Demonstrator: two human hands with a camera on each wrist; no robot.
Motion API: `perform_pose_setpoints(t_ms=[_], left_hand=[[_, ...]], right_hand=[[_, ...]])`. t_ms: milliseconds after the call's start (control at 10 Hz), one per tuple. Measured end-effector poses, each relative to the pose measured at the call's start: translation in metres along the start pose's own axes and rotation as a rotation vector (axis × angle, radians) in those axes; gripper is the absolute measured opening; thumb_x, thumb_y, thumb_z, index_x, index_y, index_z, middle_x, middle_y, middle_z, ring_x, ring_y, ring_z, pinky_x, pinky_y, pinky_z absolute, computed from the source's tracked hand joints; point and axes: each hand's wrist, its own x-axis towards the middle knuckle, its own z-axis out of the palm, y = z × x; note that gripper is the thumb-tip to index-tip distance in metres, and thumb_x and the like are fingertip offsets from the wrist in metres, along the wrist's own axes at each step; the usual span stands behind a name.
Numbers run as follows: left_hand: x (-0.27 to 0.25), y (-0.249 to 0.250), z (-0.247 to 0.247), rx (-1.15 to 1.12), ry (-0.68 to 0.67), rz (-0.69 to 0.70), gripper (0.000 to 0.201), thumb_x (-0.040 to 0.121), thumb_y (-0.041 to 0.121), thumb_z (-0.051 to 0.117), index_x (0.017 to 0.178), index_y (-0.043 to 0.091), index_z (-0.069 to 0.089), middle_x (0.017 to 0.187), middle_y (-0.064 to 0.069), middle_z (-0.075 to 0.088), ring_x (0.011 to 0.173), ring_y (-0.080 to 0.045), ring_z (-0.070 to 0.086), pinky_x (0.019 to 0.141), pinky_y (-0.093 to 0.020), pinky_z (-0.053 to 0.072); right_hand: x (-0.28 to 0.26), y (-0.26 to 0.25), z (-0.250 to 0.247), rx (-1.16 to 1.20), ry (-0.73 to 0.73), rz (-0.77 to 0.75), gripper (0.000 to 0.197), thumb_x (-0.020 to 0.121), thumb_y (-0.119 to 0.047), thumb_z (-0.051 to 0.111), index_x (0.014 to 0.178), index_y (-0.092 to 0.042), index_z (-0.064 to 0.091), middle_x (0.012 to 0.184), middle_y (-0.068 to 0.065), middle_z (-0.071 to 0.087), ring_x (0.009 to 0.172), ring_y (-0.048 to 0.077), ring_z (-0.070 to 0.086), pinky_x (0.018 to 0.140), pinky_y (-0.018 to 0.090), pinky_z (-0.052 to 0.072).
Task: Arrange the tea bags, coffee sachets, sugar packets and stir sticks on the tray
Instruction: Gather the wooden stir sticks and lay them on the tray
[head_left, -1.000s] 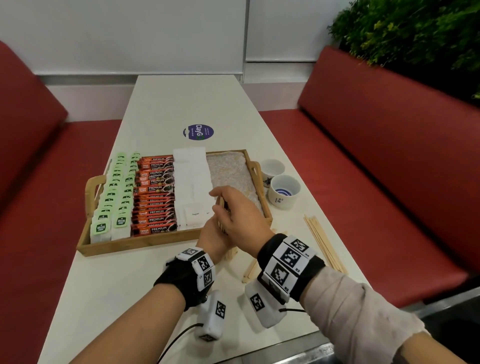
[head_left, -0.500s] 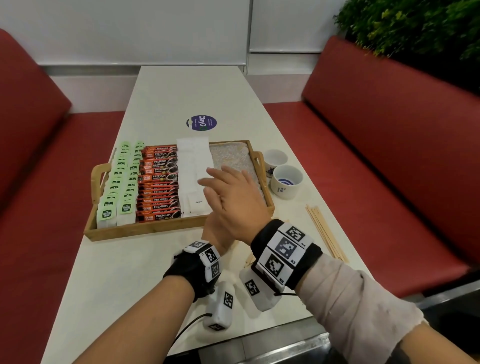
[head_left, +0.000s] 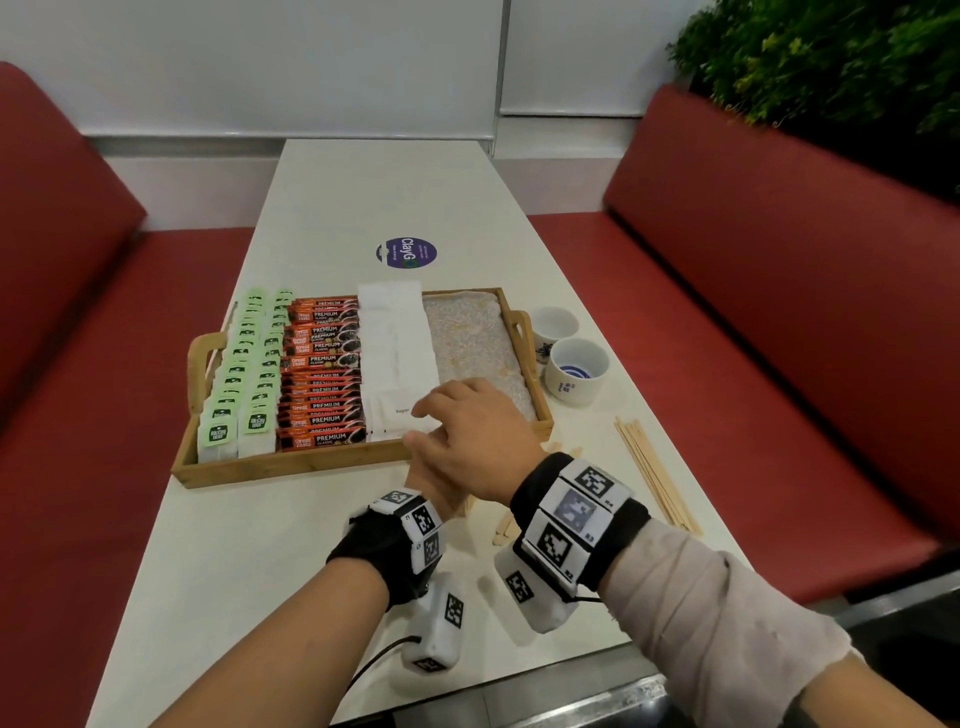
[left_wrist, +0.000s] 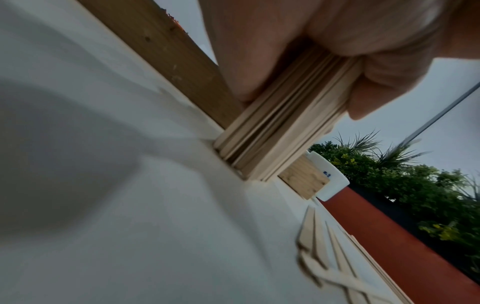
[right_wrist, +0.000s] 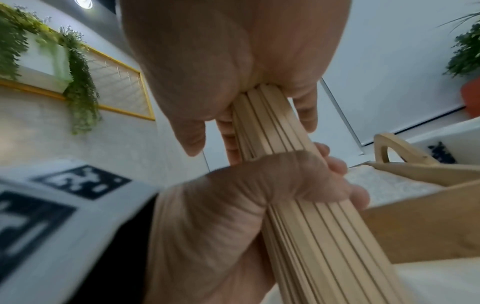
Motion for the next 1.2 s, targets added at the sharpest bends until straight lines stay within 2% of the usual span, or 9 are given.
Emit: perform_pose_setpoints(t_ms=[100,200,300,400,500,700,900,1000,1200], left_hand=[[0.009,0.008,-0.012,-0.654,0.285,0.010,0.038,0.083,-0.009,0.060,0.120,-0.008,0.051,0.129,0.004,0.051,0.100,-0.001,0.049,0.078,0.000,0.036],[-0.004,0.026,-0.041,-0.796,0.312,0.205,0.010,0.088,0.002,0.056,0.092,0.011,0.058,0.086,0.001,0.062,0.086,-0.015,0.058,0.062,-0.013,0.039],[0.015,0.024,-0.057,-1.180,0.351,0.279,0.016,0.079,-0.001,0.063,0.075,0.015,0.060,0.066,0.002,0.062,0.070,-0.016,0.060,0.062,-0.025,0.049],[0.026,0.024,-0.085,-1.347,0.307,0.311,0.024,0.078,-0.007,0.063,0.082,0.017,0.062,0.070,0.003,0.062,0.073,-0.017,0.062,0.071,-0.033,0.053],[0.034,0.028,-0.106,-1.456,0.206,0.360,0.028,0.079,-0.013,0.059,0.085,0.014,0.059,0.073,-0.001,0.059,0.077,-0.019,0.060,0.080,-0.038,0.052],[0.060,0.029,-0.125,-1.532,0.118,0.291,0.024,0.082,-0.010,0.056,0.087,0.014,0.060,0.075,-0.005,0.060,0.076,-0.020,0.061,0.069,-0.031,0.052],[0.097,0.026,-0.147,-1.493,0.058,0.230,0.020,0.085,-0.004,0.056,0.083,0.014,0.062,0.069,-0.002,0.064,0.069,-0.015,0.062,0.061,-0.026,0.052],[0.117,0.024,-0.153,-1.456,0.038,0.201,0.018,0.085,-0.003,0.057,0.080,0.013,0.062,0.068,-0.003,0.063,0.068,-0.016,0.063,0.062,-0.026,0.052],[0.156,0.015,-0.158,-1.260,-0.089,0.125,0.013,0.083,0.011,0.068,0.094,0.007,0.063,0.087,-0.009,0.063,0.080,-0.019,0.060,0.075,-0.028,0.051]], right_hand=[[-0.002,0.002,-0.010,0.242,0.046,0.036,0.045,0.096,-0.040,0.045,0.135,-0.017,0.047,0.136,0.002,0.050,0.127,0.019,0.039,0.108,0.037,0.030],[-0.006,0.007,-0.020,0.594,0.250,0.213,0.044,0.090,-0.028,0.050,0.131,-0.013,0.043,0.131,0.001,0.049,0.121,0.015,0.044,0.100,0.030,0.037],[-0.005,0.016,-0.021,0.754,0.352,0.385,0.052,0.073,-0.033,0.059,0.119,-0.015,0.041,0.116,-0.003,0.048,0.109,0.013,0.047,0.093,0.030,0.042],[0.000,0.020,-0.025,0.775,0.205,0.436,0.067,0.061,-0.035,0.065,0.119,-0.015,0.036,0.106,-0.005,0.047,0.100,0.010,0.051,0.077,0.022,0.045],[0.013,0.019,-0.024,0.660,0.021,0.445,0.067,0.070,-0.022,0.076,0.121,-0.015,0.033,0.094,-0.011,0.047,0.081,0.001,0.050,0.059,0.015,0.039],[0.055,0.021,-0.017,0.609,0.086,0.557,0.052,0.068,-0.020,0.076,0.111,-0.012,0.048,0.093,0.005,0.066,0.082,0.020,0.065,0.065,0.031,0.051],[0.091,0.027,-0.013,0.600,0.168,0.582,0.030,0.069,-0.019,0.071,0.093,-0.022,0.053,0.084,0.002,0.068,0.079,0.022,0.067,0.069,0.035,0.055],[0.108,0.032,-0.006,0.657,0.225,0.603,0.050,0.067,-0.018,0.072,0.113,-0.017,0.053,0.089,0.005,0.069,0.081,0.024,0.067,0.073,0.040,0.056],[0.134,0.046,0.010,0.744,0.151,0.675,0.054,0.056,-0.024,0.063,0.108,-0.012,0.055,0.087,0.009,0.068,0.077,0.029,0.066,0.071,0.045,0.057]])
